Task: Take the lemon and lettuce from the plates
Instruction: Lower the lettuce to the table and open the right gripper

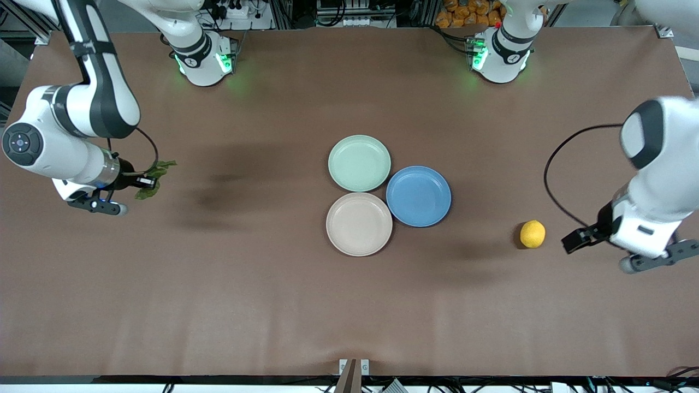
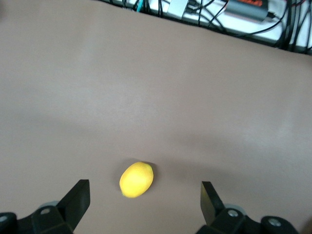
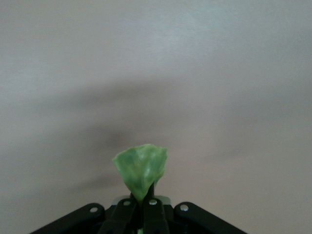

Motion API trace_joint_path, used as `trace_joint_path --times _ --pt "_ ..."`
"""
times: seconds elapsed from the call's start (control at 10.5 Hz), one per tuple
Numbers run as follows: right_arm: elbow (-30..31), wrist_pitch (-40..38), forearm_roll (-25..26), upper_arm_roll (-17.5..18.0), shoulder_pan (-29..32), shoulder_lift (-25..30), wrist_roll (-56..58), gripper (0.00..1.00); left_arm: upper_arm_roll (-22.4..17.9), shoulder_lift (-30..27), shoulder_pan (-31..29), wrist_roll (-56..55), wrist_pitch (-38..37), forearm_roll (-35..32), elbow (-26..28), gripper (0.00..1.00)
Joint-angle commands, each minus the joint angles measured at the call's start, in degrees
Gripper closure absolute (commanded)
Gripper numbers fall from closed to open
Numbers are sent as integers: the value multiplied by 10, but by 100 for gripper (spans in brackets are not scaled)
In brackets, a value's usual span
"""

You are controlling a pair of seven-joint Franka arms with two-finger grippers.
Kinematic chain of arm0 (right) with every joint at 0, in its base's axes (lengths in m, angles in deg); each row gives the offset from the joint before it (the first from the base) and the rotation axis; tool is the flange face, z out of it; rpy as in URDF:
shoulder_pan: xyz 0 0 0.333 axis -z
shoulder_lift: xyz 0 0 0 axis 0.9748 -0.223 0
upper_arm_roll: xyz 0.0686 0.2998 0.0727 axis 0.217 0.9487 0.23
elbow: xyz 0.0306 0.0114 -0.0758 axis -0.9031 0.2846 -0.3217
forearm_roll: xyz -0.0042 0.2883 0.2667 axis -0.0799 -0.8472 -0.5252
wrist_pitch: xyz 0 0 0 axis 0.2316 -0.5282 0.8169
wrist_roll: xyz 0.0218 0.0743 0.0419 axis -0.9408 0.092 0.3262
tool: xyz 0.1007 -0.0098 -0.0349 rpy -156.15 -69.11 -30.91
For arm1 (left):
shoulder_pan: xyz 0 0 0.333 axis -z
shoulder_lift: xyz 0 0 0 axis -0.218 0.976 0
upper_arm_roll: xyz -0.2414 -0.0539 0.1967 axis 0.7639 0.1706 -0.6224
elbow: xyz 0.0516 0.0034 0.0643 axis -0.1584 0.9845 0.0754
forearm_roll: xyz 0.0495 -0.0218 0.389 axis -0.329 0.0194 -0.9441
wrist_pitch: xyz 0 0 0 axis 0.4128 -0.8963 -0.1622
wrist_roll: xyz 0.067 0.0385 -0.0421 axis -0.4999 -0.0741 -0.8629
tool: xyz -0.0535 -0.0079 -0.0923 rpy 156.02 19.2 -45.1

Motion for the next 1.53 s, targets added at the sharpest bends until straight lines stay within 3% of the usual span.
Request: trace_joint_path --times 0.0,0.29,0.86,0.96,1.05,1.24,1.43 --pt "41 58 -13 3 28 -20 23 100 13 -55 -3 51 -36 -12 -13 0" --pt "40 88 -15 4 38 -64 17 100 15 -104 -4 114 -100 -3 -13 0" --pt "38 156 -15 3 35 -141 15 100 24 -167 -6 127 -209 34 -8 0" --pt "34 152 -15 4 32 -141 14 35 23 -175 -6 131 -210 41 -5 0" --pt "32 150 -15 4 31 -138 14 0 24 -177 -7 130 -211 43 0 0" --pt "17 121 -15 4 17 -120 15 0 24 -174 -5 131 -211 43 -5 0" --pt "-27 34 -14 4 16 -111 16 0 24 -174 -3 131 -221 54 -5 0"
